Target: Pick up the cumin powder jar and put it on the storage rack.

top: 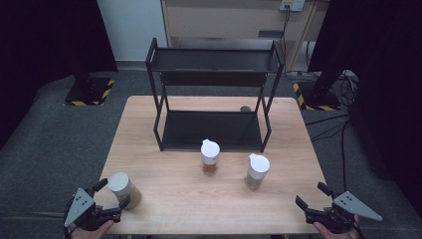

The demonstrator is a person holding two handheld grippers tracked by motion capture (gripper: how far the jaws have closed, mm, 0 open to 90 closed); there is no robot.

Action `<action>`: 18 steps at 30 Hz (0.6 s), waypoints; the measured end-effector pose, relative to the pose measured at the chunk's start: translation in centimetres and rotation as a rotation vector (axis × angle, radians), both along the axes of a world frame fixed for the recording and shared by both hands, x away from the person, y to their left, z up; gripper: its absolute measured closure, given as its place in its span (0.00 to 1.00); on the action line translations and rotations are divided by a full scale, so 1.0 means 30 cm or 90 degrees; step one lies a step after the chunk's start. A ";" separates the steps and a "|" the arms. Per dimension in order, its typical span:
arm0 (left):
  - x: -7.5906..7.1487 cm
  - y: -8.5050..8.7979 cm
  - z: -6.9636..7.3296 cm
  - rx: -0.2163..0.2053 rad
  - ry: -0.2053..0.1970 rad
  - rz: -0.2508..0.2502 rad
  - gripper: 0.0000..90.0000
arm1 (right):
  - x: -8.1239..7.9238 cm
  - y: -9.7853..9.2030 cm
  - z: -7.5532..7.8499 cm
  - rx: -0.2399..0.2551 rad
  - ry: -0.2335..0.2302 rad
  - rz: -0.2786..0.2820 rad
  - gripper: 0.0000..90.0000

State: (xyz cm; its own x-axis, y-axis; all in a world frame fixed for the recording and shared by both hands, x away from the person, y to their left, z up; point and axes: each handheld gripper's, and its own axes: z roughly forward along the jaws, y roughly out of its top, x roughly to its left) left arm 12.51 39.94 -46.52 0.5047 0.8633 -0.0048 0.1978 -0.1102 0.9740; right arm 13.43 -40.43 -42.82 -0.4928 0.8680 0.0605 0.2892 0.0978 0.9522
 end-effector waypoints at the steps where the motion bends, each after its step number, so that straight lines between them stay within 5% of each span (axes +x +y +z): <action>1: 0.000 -0.001 0.001 0.000 0.001 0.000 0.01 | -0.002 0.002 -0.001 -0.002 -0.003 -0.001 0.06; 18: 0.006 -0.001 0.008 0.005 0.016 -0.004 0.01 | -0.002 -0.013 -0.006 0.019 0.005 -0.002 0.06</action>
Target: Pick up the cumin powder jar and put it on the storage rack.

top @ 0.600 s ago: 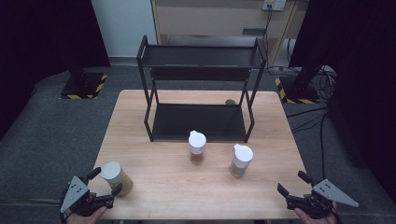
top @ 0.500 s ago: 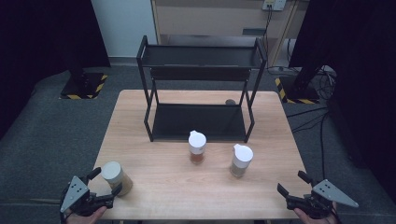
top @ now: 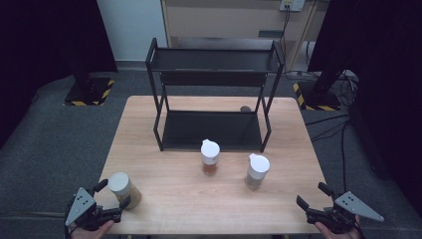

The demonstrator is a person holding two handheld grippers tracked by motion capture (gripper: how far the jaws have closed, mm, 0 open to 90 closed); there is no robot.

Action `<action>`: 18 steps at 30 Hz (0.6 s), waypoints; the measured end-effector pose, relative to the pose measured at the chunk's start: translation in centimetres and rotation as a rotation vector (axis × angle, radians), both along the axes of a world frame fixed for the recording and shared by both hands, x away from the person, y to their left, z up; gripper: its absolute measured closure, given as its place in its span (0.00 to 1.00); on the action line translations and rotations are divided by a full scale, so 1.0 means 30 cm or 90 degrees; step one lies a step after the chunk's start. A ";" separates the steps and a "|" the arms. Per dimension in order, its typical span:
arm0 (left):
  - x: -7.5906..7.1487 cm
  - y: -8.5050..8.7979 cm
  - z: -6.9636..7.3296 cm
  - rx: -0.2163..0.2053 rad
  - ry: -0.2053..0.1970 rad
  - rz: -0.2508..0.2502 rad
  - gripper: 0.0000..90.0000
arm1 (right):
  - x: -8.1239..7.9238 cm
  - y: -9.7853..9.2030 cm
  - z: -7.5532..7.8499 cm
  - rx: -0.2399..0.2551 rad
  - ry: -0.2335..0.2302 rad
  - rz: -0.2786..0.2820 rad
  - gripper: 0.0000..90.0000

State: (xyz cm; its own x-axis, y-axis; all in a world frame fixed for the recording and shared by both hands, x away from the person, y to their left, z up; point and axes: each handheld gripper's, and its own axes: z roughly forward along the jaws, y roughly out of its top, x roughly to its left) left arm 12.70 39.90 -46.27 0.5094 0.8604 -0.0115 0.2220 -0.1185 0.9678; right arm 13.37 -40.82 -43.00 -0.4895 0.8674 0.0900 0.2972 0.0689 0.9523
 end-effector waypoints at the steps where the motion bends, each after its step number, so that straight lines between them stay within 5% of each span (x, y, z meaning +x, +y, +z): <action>1: 0.001 0.001 0.000 -0.001 0.000 -0.002 0.01 | -0.001 0.000 0.000 0.000 -0.001 -0.001 0.06; 9: -0.013 -0.002 0.007 0.001 -0.015 0.002 0.01 | 0.004 -0.013 -0.005 0.014 0.005 0.002 0.06; 18: -0.006 -0.007 0.036 0.003 -0.004 -0.005 0.01 | 0.004 -0.013 -0.004 0.012 0.004 0.005 0.07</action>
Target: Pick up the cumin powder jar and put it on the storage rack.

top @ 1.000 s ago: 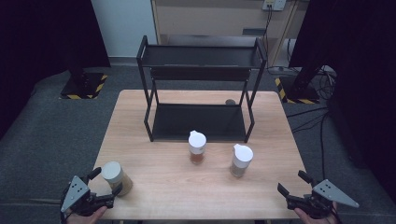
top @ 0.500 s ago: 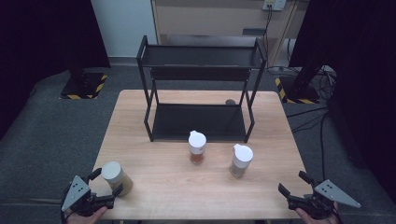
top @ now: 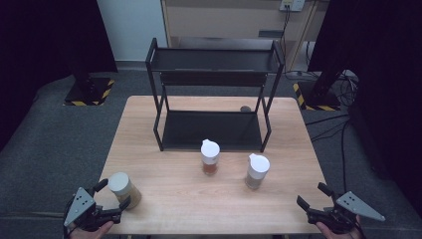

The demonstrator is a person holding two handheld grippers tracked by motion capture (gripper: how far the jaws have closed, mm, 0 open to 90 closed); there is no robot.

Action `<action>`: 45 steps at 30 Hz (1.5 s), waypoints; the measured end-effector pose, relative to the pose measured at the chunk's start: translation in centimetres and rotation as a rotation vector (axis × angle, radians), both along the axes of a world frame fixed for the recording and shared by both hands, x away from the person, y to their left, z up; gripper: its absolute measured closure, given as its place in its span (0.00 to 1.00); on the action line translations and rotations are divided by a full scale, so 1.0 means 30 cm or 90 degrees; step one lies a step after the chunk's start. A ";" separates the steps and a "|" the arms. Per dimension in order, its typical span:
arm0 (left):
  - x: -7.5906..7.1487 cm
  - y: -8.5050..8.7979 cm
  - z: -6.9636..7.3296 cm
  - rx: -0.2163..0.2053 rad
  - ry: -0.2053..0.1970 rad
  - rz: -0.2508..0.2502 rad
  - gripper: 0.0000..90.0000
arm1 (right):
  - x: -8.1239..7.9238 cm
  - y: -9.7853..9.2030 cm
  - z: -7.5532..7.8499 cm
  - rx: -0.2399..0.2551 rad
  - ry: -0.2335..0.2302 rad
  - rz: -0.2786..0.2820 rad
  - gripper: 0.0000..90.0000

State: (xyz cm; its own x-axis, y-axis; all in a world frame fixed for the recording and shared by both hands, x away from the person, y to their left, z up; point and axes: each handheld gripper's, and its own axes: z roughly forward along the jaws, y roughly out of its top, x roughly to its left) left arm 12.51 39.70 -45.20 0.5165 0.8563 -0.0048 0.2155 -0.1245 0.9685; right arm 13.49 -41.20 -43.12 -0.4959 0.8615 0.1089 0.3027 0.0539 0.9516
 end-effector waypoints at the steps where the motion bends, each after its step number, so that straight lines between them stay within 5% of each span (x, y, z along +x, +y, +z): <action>1: 0.002 0.001 0.007 0.001 0.002 -0.002 0.01 | 0.000 0.000 0.000 0.000 0.000 0.000 0.07; 17: -0.025 0.039 0.095 0.018 0.022 -0.009 0.00 | -0.005 0.002 0.002 -0.003 -0.003 -0.004 0.07; 20: -0.012 0.051 0.105 0.006 0.032 -0.018 0.01 | -0.006 0.002 0.002 -0.003 -0.003 -0.003 0.07; 32: 0.079 0.037 0.154 0.024 0.078 -0.041 0.01 | -0.006 0.001 0.002 -0.002 -0.003 -0.003 0.07; 45: 0.116 0.025 0.155 0.046 0.086 -0.046 0.08 | -0.006 0.000 0.002 -0.001 -0.003 -0.002 0.07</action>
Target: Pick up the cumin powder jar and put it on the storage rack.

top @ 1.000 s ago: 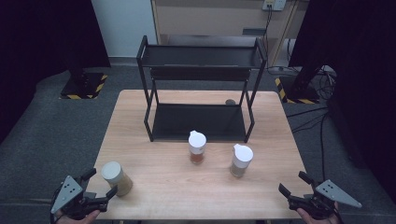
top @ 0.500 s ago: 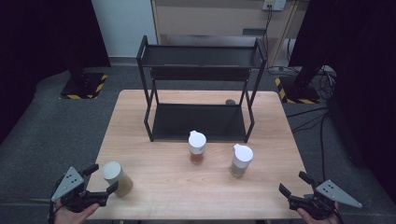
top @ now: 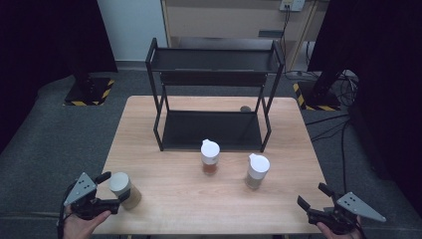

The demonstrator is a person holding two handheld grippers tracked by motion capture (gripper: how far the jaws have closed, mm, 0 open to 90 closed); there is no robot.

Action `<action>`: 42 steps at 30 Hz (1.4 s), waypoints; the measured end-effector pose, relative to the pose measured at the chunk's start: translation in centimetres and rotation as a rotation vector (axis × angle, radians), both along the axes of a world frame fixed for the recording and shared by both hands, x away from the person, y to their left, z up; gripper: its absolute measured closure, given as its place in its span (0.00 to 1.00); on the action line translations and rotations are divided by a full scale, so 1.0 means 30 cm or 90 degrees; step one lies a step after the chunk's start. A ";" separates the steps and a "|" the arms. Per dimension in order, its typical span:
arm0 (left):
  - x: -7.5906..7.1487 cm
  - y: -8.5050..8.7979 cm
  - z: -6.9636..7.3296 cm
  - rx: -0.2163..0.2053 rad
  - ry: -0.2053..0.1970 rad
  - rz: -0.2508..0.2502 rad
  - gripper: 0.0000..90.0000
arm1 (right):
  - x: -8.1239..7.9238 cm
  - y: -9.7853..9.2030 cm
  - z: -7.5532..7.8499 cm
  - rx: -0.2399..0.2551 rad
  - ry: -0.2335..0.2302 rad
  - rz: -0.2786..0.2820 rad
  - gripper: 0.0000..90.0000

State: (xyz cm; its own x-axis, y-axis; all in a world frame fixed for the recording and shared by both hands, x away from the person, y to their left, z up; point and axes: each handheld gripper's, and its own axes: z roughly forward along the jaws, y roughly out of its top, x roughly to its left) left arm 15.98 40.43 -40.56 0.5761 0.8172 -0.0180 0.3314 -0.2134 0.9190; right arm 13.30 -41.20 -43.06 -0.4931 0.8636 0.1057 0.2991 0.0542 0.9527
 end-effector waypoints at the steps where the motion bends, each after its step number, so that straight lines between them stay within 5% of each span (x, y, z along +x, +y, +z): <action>1: 0.003 0.001 -0.002 -0.002 0.001 -0.002 0.08 | 0.000 0.000 0.000 0.000 0.000 0.000 0.07; 19: 0.015 -0.024 -0.035 0.022 -0.030 -0.003 0.36 | -0.001 0.000 0.001 0.000 0.000 -0.002 0.07; 29: 0.013 -0.034 -0.045 0.014 -0.037 0.004 0.36 | 0.000 0.003 0.000 -0.005 -0.002 -0.001 0.07; 33: 0.023 -0.027 -0.048 -0.011 -0.031 -0.004 0.36 | 0.000 0.003 -0.002 -0.004 -0.002 -0.002 0.06; 42: 0.066 -0.065 0.008 0.001 -0.040 -0.037 0.36 | 0.001 0.003 -0.005 0.003 -0.001 -0.008 0.03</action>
